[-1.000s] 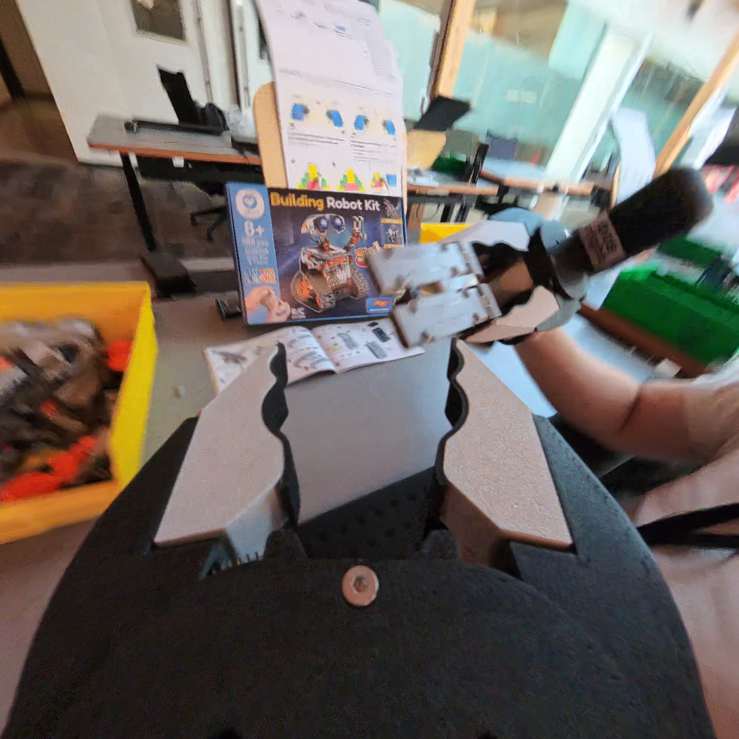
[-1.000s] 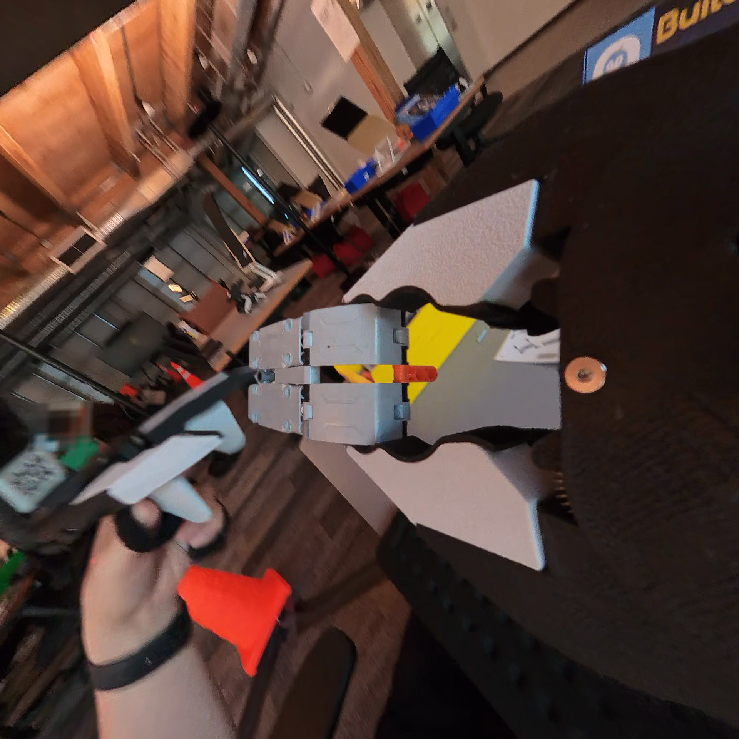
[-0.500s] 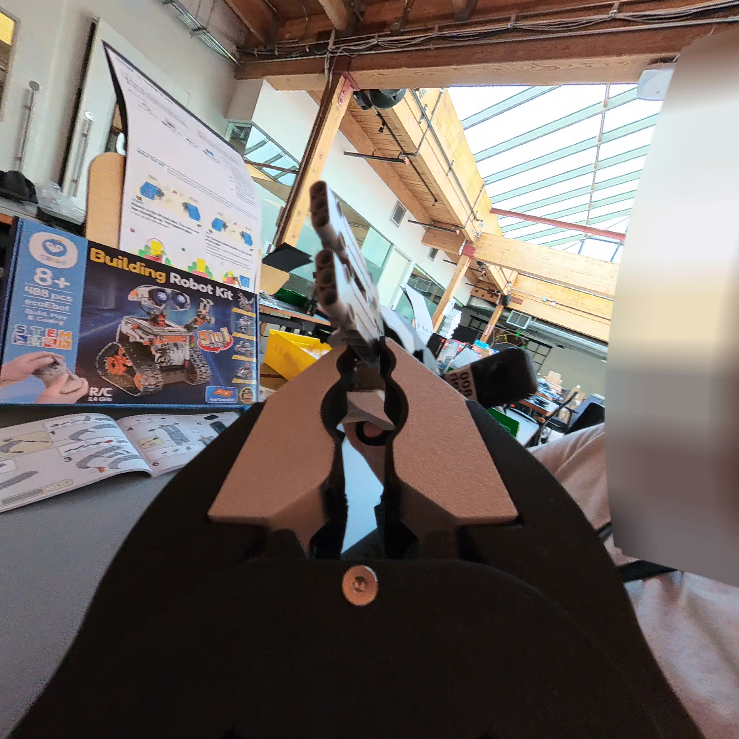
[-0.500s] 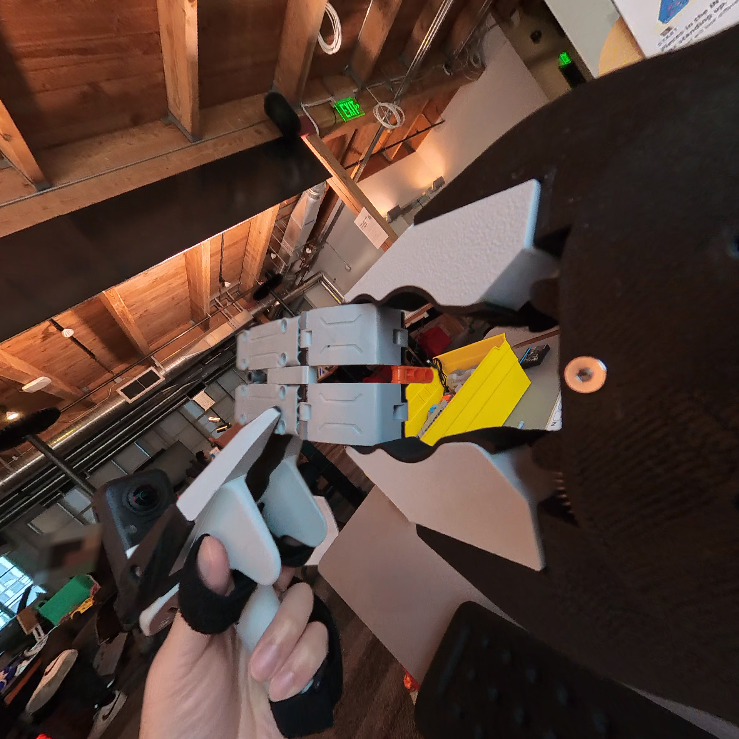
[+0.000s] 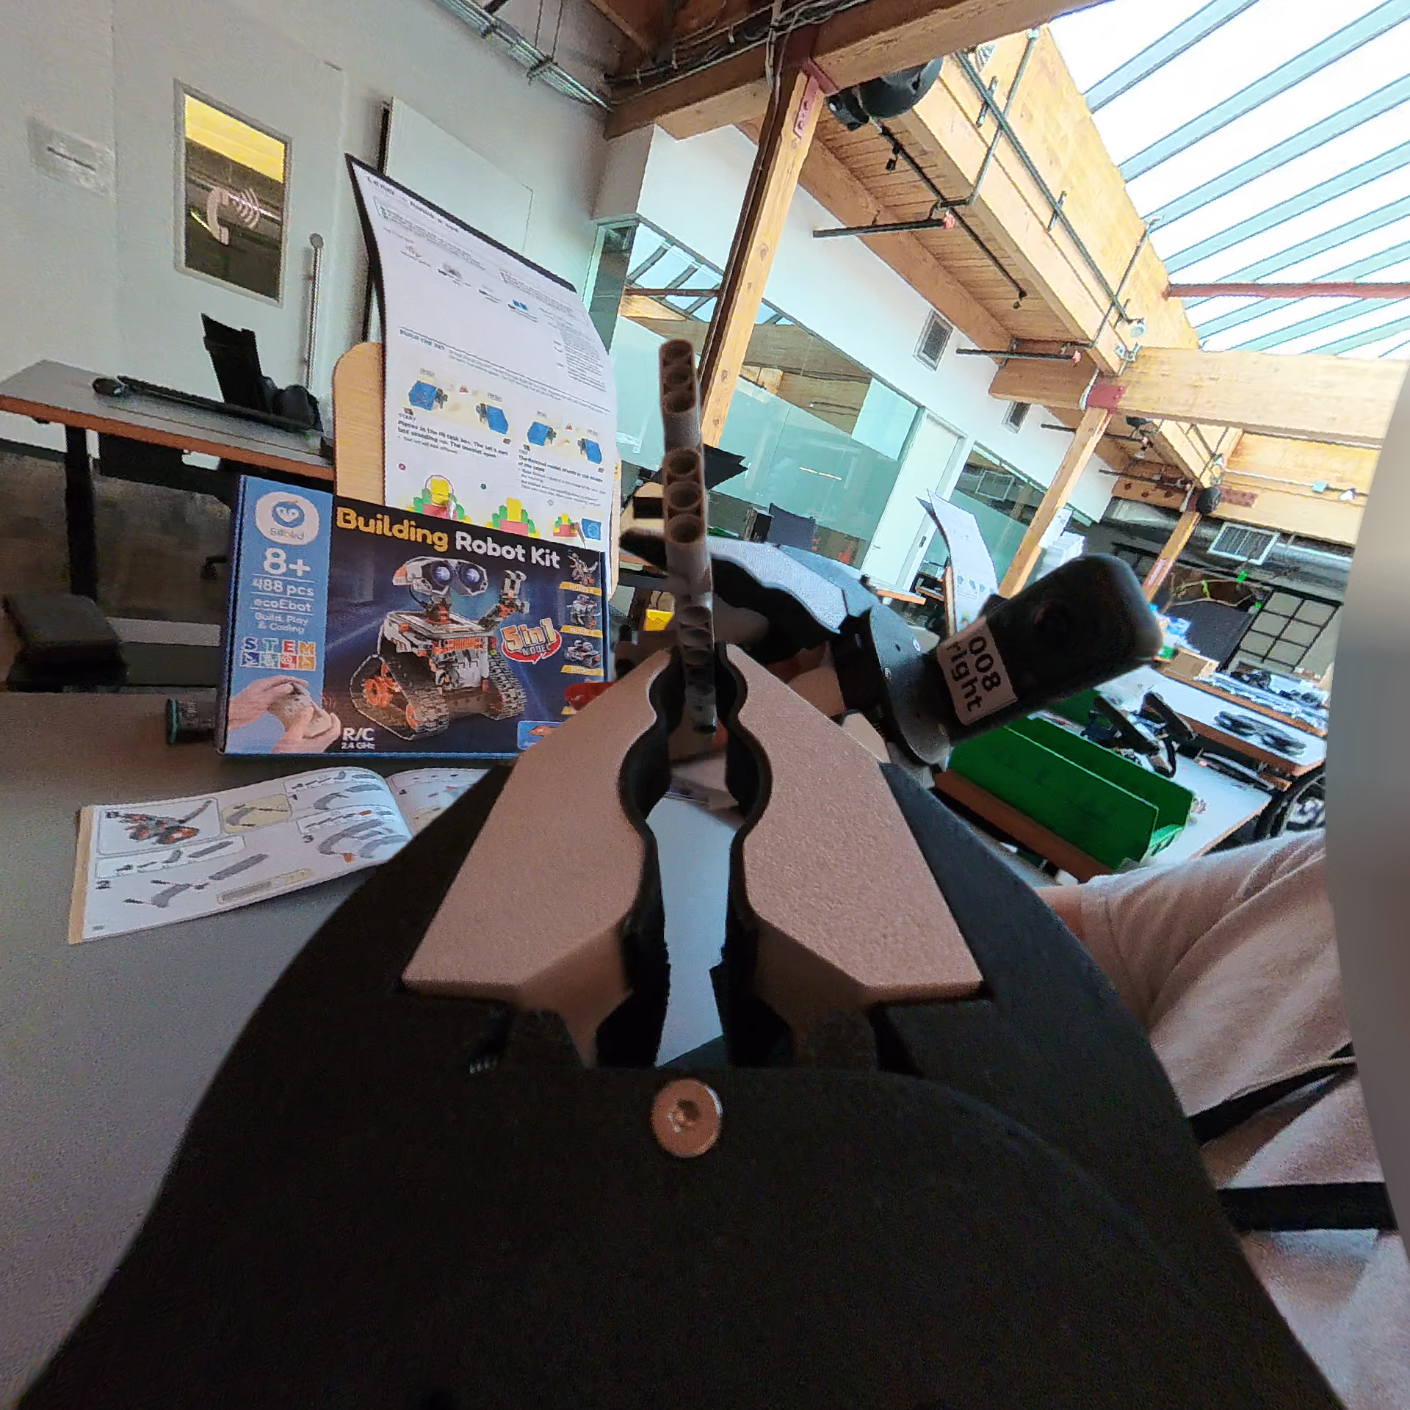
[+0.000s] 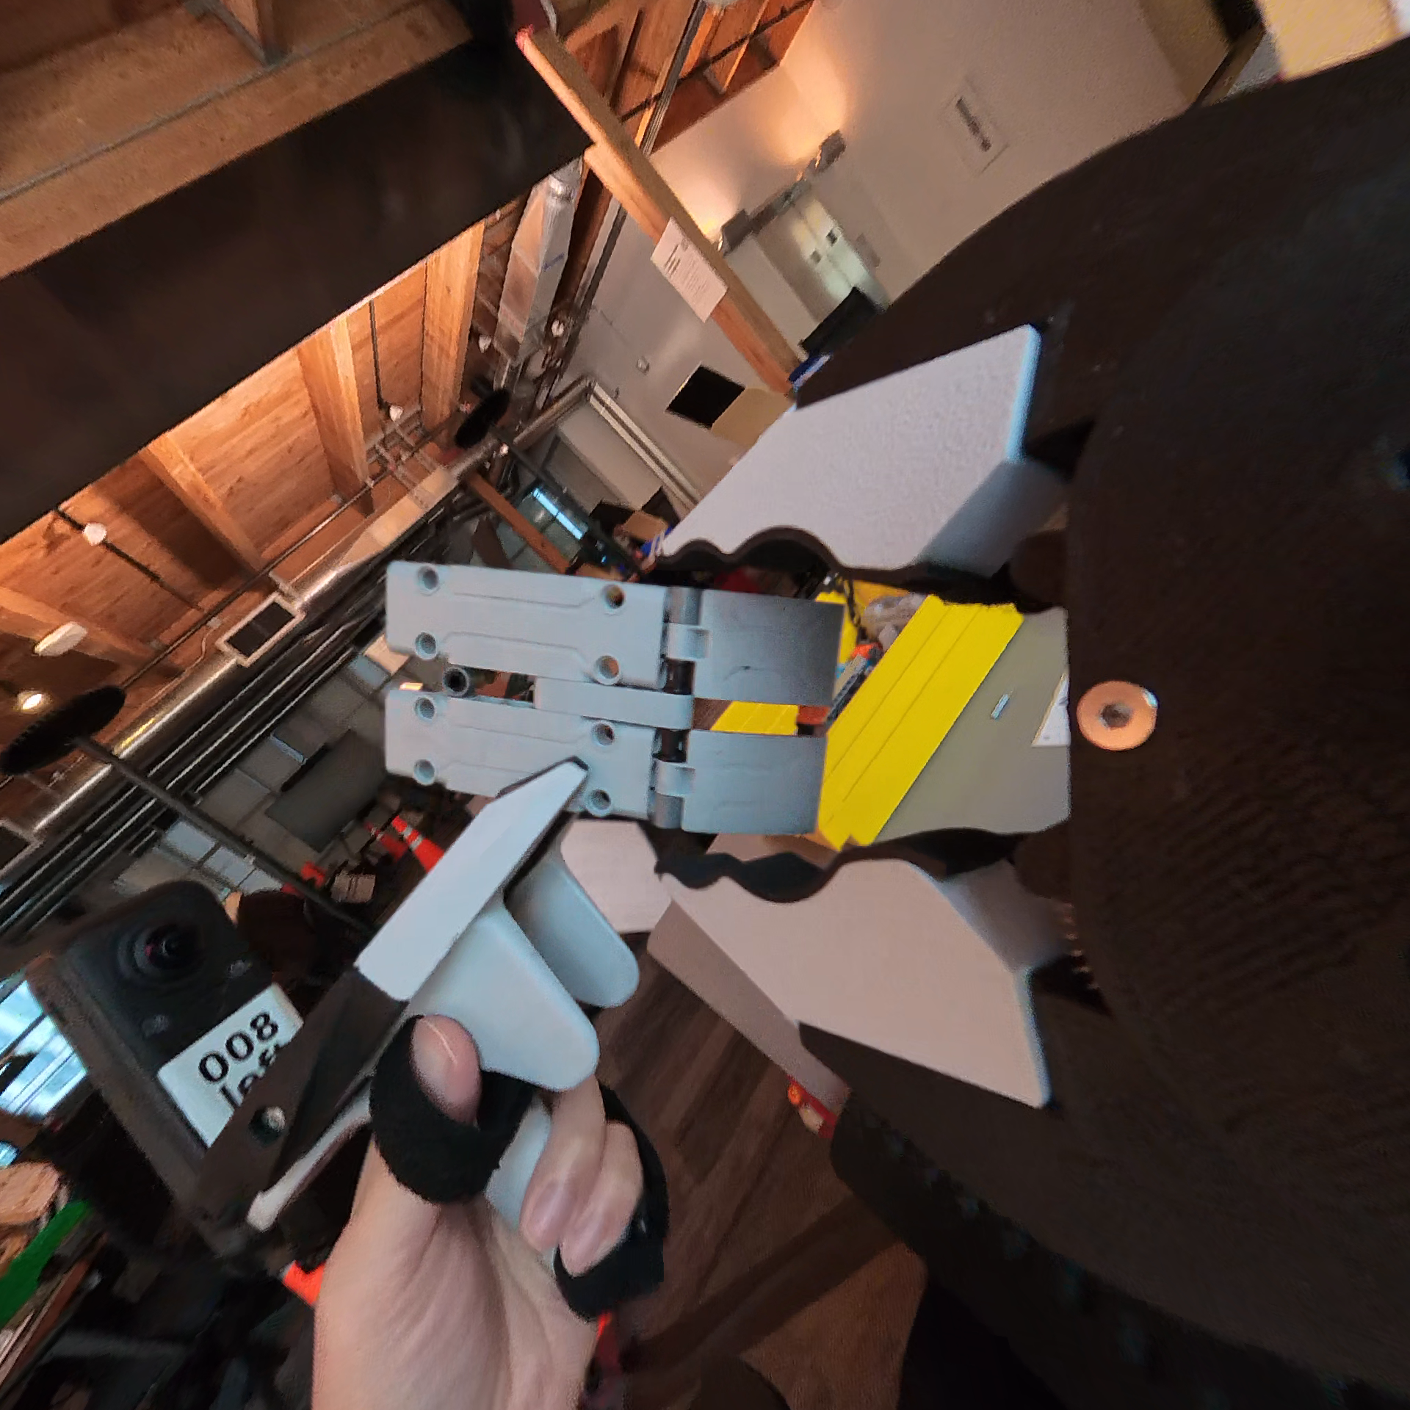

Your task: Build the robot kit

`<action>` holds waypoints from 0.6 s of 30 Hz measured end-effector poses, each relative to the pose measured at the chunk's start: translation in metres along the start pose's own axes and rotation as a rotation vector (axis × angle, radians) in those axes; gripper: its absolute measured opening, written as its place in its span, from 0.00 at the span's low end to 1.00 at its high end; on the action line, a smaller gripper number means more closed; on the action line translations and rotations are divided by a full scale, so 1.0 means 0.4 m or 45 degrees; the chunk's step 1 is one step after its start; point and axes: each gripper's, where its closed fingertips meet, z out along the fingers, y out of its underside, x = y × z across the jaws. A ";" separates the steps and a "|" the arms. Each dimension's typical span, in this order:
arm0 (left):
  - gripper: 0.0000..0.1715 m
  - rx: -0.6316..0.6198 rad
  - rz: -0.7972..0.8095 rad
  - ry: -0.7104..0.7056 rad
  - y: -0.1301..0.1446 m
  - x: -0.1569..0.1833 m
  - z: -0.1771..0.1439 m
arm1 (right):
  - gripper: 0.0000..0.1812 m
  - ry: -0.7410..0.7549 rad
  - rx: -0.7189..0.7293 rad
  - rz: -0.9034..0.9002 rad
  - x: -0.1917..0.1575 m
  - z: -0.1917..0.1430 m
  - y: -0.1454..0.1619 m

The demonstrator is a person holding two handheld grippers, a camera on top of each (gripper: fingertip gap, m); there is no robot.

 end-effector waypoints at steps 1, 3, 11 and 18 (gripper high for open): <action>0.03 0.001 -0.024 -0.002 0.003 0.002 0.007 | 0.35 0.029 -0.028 -0.011 0.005 -0.001 0.004; 0.03 -0.003 -0.034 -0.011 0.005 0.001 0.014 | 0.35 0.030 -0.081 -0.015 0.011 -0.002 0.014; 0.24 -0.005 0.260 -0.035 -0.025 0.031 -0.014 | 0.35 -0.596 0.020 0.969 -0.006 -0.061 -0.040; 0.18 0.005 0.174 -0.002 -0.027 0.039 -0.009 | 0.35 -0.962 0.013 1.652 -0.019 -0.080 -0.010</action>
